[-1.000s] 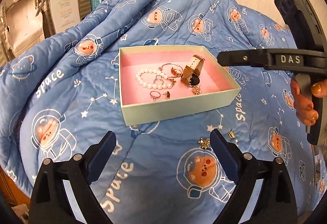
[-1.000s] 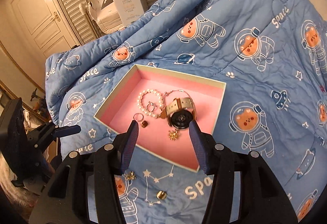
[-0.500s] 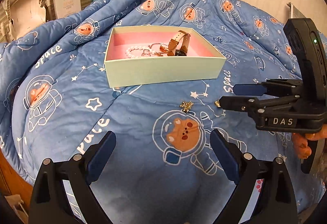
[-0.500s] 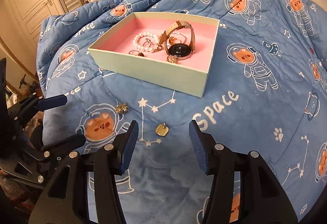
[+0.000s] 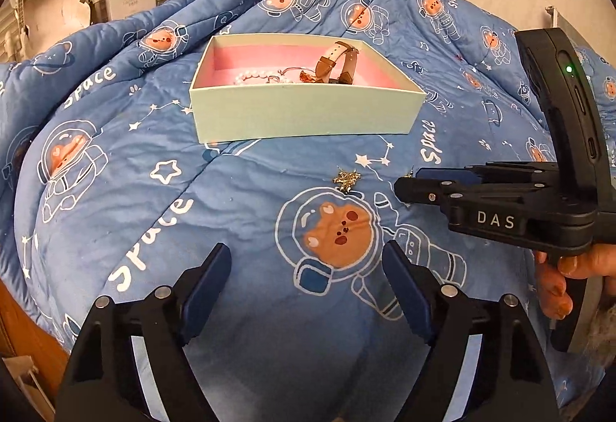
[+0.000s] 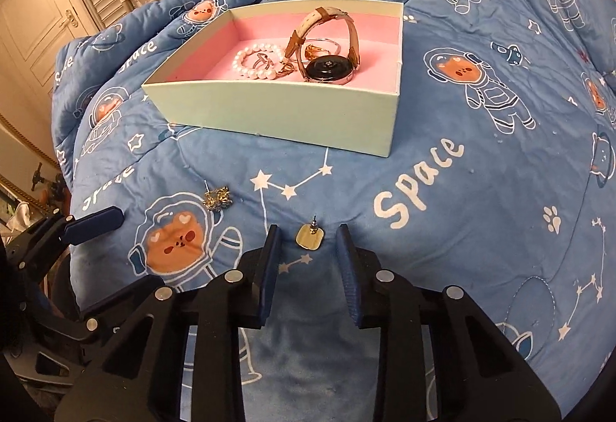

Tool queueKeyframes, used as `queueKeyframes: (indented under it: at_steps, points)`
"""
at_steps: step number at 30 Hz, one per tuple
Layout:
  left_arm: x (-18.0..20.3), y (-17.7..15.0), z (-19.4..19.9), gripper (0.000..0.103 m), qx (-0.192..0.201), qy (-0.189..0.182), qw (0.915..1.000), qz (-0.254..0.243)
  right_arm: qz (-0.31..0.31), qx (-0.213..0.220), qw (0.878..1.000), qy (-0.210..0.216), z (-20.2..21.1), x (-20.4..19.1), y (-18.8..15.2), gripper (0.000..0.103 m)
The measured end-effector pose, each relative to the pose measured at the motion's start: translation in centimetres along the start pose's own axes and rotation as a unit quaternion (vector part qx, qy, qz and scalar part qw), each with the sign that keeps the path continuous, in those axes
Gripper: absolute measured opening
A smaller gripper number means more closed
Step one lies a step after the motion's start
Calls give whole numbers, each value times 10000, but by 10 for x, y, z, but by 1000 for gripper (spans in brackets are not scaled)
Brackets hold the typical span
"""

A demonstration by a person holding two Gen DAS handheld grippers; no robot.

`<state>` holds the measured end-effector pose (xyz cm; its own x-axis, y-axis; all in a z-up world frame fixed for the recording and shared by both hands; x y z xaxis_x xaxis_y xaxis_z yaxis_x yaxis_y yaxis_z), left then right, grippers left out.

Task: Organize jewelry
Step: 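Grasp the gold square earring with the right tool while the left tool grasps the gold flower earring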

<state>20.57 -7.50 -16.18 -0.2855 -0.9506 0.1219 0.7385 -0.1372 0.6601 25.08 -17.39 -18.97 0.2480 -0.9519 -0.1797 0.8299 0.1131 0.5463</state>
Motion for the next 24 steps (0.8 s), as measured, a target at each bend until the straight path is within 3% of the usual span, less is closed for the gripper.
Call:
queueKeyframes:
  at_steps: [8,24]
  points:
    - [4,6,-8,62,-8,-41,10000,-81,-10,49,10000,-86,0,0,0,16]
    - [13,26,-36,44,-110,11,9993,-352,-246,290,9989,-289,18,12,-5,15]
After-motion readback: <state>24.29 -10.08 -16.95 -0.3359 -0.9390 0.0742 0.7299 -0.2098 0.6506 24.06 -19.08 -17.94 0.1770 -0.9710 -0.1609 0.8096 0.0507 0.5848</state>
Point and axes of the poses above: each gripper's, at about its wrist camera, not at the fingertips, and z roughly against the way its jaws point, x to its right, y to its top, the point moved 10 cm from there along -z, roughly the way its jaws point, and after that the axes turned 2 degrees about x, right-handed, at the moved point
